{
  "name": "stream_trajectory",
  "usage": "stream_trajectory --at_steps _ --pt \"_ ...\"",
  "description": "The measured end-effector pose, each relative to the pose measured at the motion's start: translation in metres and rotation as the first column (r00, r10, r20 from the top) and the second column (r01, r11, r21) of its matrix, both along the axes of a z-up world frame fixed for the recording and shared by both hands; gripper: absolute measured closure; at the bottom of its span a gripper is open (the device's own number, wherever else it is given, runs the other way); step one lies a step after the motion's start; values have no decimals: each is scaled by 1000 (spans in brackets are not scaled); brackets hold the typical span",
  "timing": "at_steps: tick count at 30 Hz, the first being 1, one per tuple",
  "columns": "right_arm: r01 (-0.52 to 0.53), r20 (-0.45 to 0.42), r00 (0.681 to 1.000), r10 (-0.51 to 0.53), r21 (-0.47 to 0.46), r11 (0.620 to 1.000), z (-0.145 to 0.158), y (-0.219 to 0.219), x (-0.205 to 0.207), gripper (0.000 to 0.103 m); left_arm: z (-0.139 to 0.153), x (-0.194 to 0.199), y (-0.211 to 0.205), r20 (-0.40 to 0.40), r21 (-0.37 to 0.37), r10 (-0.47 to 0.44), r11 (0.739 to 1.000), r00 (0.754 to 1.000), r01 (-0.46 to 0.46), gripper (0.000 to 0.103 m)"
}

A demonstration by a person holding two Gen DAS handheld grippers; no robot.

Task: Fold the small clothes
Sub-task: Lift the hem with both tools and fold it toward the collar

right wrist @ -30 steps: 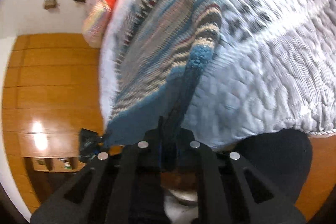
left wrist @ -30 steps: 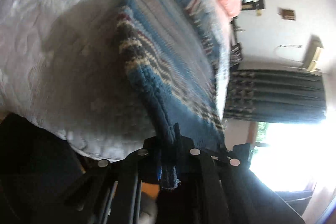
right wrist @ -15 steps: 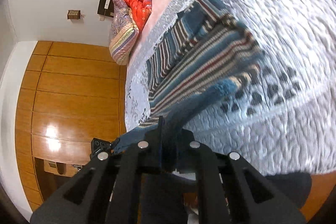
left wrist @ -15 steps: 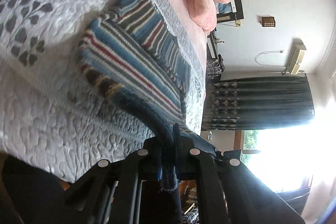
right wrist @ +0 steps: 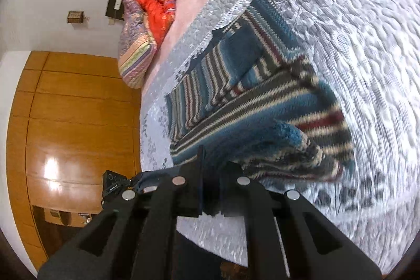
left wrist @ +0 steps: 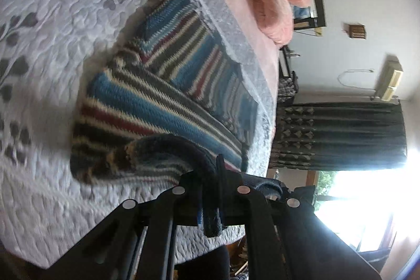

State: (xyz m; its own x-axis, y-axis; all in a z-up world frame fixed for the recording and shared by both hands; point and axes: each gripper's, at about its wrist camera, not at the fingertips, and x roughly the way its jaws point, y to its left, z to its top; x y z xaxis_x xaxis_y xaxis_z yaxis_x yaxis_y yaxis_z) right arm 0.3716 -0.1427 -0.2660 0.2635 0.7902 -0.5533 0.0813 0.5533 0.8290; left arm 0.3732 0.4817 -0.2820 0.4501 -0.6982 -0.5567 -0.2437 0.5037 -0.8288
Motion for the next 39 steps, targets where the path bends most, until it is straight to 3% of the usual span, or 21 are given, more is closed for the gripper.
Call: stream_trajectory --at_steps 9,14,15,18,20,23,26,29,33,39 --pt "-6 -94 996 1 -54 999 -51 17 76 95 -38 79 3 -94 75 -13 997 995 20 95" --pt "-30 -123 992 18 -95 995 -76 27 108 90 -62 110 5 -127 112 -18 993 992 33 91" --pt "-38 -130 991 25 -98 994 -80 28 112 83 -65 115 5 -129 112 -21 993 991 35 90" --pt "-44 -145 989 34 -70 997 -84 25 119 69 -67 120 9 -118 98 -9 995 993 21 74" --pt "-39 -128 991 34 -39 998 -75 18 120 63 -57 117 13 -75 101 9 995 997 -1 56" --pt "-51 -54 997 49 -53 997 -53 9 120 60 -31 107 19 29 153 5 988 1000 -9 51" --pt "-101 25 994 107 -174 979 -39 11 123 59 -18 108 17 74 248 -51 968 996 31 50" --pt "-164 38 983 180 -261 951 -45 21 129 59 -18 120 12 82 363 -106 929 991 70 50" --pt "-226 39 966 255 -348 910 -59 36 137 59 -32 135 10 46 402 -148 908 988 117 49" --pt "-282 24 948 317 -399 873 -72 47 138 50 -52 156 -8 4 447 -233 870 972 207 49"
